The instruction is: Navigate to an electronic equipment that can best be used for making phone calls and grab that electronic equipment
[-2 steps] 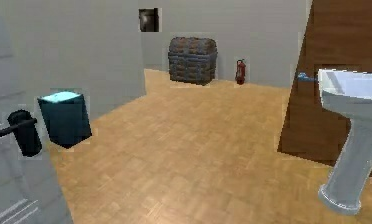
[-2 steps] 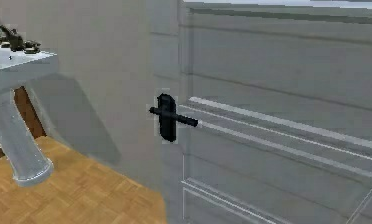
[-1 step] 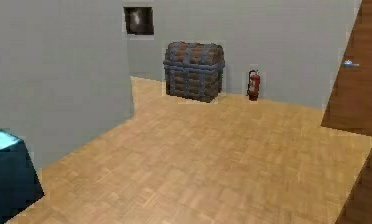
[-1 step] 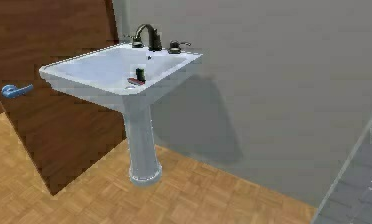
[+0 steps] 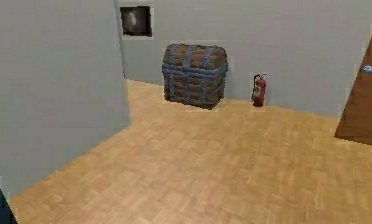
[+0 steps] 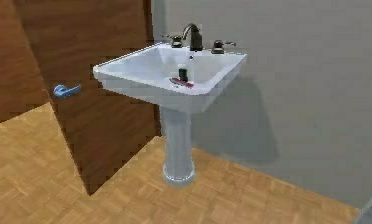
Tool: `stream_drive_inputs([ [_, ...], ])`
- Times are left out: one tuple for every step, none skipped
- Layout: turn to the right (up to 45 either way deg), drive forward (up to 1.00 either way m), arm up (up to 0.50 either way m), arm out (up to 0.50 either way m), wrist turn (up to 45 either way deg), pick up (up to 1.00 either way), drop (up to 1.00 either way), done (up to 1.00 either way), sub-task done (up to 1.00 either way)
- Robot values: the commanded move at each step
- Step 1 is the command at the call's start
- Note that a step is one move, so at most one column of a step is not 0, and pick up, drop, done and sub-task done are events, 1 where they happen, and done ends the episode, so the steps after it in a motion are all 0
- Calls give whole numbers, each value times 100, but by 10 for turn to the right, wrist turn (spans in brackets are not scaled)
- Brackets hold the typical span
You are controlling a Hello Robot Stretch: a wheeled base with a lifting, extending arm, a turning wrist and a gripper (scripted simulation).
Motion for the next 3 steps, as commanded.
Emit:
stream_drive_inputs([
  [240, 0, 0, 0, 0, 0, 0, 0, 0],
  [0, 85, 0, 0, 0, 0, 0, 0, 0],
  [360, 0, 0, 0, 0, 0, 0, 0, 0],
])
